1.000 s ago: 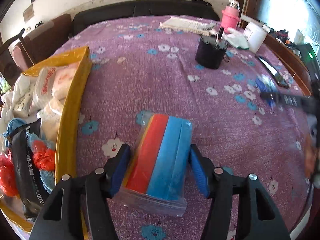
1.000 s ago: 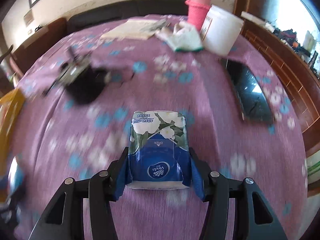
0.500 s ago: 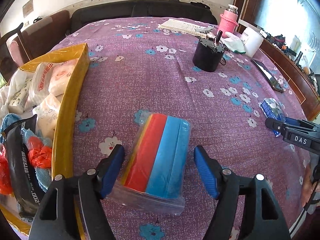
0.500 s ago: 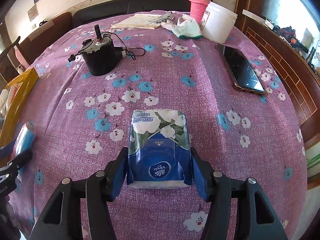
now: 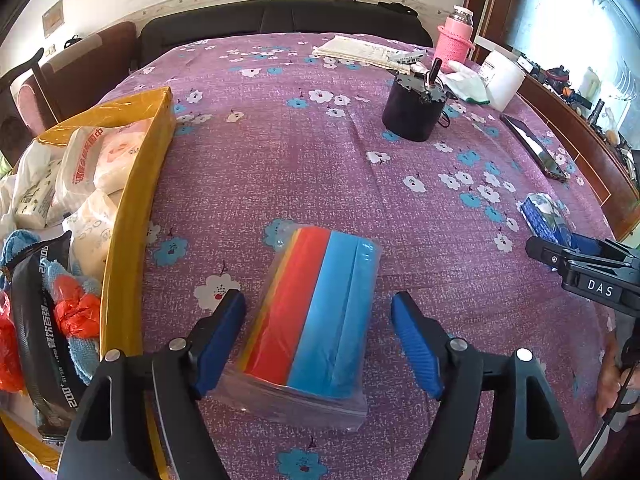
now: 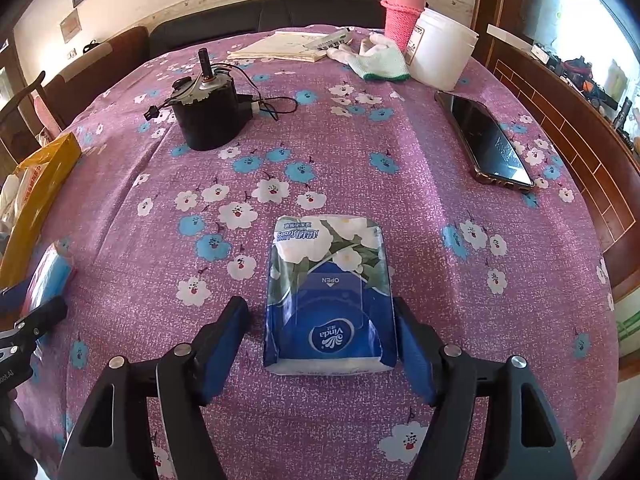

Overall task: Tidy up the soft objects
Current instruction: 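Carry both held packs over to the yellow tray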

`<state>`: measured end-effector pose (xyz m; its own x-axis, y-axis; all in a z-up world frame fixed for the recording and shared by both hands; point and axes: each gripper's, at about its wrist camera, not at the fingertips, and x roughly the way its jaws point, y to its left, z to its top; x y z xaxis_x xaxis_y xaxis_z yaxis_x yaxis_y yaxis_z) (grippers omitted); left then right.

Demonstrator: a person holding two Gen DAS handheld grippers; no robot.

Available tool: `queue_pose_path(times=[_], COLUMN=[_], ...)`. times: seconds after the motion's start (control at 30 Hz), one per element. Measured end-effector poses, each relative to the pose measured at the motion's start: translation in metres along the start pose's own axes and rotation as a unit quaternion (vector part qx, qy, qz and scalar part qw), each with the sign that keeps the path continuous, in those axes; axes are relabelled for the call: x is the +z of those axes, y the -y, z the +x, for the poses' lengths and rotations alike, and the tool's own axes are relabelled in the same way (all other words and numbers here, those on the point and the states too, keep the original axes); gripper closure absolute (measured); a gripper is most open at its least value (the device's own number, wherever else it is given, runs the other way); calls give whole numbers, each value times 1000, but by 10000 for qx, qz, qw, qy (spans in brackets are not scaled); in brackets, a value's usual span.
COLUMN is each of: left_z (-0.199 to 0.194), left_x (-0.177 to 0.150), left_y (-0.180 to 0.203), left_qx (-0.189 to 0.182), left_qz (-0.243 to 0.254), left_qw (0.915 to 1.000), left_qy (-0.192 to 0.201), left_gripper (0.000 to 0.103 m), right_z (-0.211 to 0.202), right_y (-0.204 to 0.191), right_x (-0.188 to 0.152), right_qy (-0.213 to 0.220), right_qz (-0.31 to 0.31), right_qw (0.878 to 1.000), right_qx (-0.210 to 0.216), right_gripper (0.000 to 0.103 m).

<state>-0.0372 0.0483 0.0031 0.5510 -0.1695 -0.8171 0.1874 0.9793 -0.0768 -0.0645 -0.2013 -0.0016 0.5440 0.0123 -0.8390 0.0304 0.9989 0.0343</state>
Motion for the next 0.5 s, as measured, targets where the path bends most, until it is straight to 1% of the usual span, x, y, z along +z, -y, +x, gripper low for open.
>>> queue_pose_path(times=[0.2, 0.27, 0.33, 0.37, 0.43, 0.47, 0.5], left_z=[1, 1, 3, 4, 5, 6, 6], left_x=[0, 0, 0, 0, 0, 0, 0], left_y=[1, 1, 3, 4, 6, 7, 8], left_qx=[11, -4, -60, -89, -136, -176, -210], left_qz=[32, 58, 122, 162, 227, 260, 291], left_qw=[10000, 10000, 9999, 9998, 9995, 9994, 9992], left_qy=[-17, -32, -75, -103, -147, -172, -198], left_gripper=[26, 24, 16, 14, 8, 6, 2], right_z=[0, 1, 2, 2, 3, 2, 0], right_y=[-2, -2, -2, -2, 0, 3, 7], right_x=[-2, -2, -2, -1, -1, -1, -2], right_qy=[39, 35, 22, 4, -9, 11, 43], right_qz=[-20, -21, -21, -22, 4, 63, 139], right_qw=[10000, 10000, 10000, 10000, 10000, 9999, 9997], right_qx=[13, 19, 20, 25, 65, 125, 211], right_gripper=[21, 19, 16, 12, 11, 11, 11])
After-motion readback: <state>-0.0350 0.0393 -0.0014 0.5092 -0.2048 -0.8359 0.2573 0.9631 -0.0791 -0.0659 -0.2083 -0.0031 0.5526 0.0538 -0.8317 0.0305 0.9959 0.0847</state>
